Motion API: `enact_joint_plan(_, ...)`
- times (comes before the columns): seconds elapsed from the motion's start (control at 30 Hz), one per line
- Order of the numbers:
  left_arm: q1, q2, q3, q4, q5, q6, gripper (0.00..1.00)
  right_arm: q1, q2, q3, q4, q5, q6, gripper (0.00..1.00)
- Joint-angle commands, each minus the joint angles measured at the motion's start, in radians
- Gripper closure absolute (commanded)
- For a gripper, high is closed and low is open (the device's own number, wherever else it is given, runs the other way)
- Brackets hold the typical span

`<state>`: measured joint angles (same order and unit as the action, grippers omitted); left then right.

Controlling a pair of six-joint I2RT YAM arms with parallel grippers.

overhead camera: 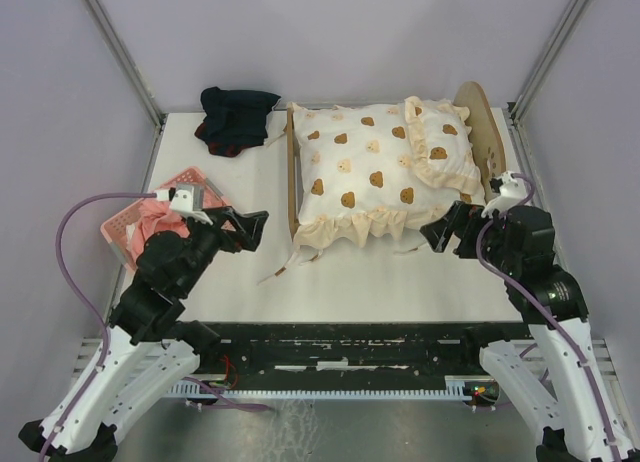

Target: Set up the pet bed

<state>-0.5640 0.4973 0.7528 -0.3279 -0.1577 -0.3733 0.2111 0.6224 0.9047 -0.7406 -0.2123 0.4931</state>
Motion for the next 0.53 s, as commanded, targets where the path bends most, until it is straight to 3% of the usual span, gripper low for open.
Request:
enact_joint_plan(0.0, 0.004, 0.020, 0.080, 0.024, -0.026, 0.011, 0.01, 0.002, 0.005, 0.079, 0.024, 0.002, 0.005, 0.01)
enact_joint_plan(0.5, 0.004, 0.036, 0.028, 0.047, -0.012, -0.015, 0.01, 0.002, -0.120, -0.014, 0.033, 0.077, -0.024, 0.01)
